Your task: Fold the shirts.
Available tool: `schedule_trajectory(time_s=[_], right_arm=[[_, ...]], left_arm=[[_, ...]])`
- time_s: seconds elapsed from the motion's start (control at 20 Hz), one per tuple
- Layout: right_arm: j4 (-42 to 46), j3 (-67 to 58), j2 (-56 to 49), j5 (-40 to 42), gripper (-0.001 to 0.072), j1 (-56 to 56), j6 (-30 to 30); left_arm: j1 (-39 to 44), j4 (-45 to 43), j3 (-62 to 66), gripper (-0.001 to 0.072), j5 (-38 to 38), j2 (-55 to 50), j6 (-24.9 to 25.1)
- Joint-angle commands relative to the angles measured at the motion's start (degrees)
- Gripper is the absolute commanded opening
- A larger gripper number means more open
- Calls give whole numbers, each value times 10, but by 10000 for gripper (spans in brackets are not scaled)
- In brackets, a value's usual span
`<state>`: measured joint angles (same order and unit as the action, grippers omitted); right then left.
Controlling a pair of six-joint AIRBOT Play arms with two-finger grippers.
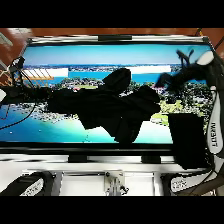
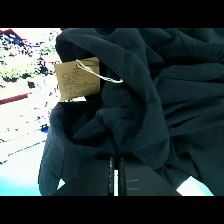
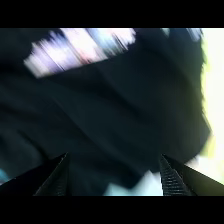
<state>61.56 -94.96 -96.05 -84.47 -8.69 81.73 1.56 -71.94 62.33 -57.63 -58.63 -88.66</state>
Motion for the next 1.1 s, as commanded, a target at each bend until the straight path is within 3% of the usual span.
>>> schedule_trajectory(time_s=[0.0, 0.25, 0.65, 0.7, 0.75, 0.8, 0.85, 1.05], right_arm=[[-10, 105, 15, -68, 661, -53, 19], [-32, 210, 7, 51, 661, -38, 19], [-65, 224, -21, 146, 658, 3, 20], [-66, 223, -22, 165, 589, 13, 21], [-70, 223, -22, 179, 401, 21, 21], [-74, 220, -20, 181, 122, 24, 21], [-75, 214, -14, 173, 62, 24, 16], [-75, 144, 62, 133, 62, 0, -13]], left_arm=[[0, 0, 0, 51, 0, 2, 5], [0, 0, 0, 50, 0, 2, 5], [0, 0, 0, 50, 0, 2, 5], [0, 0, 0, 51, 0, 2, 5], [0, 0, 0, 50, 0, 2, 6], [0, 0, 0, 50, 0, 2, 6], [-2, 0, 3, 51, 0, 2, 11], [-22, -2, 81, 50, 1, 1, 58]])
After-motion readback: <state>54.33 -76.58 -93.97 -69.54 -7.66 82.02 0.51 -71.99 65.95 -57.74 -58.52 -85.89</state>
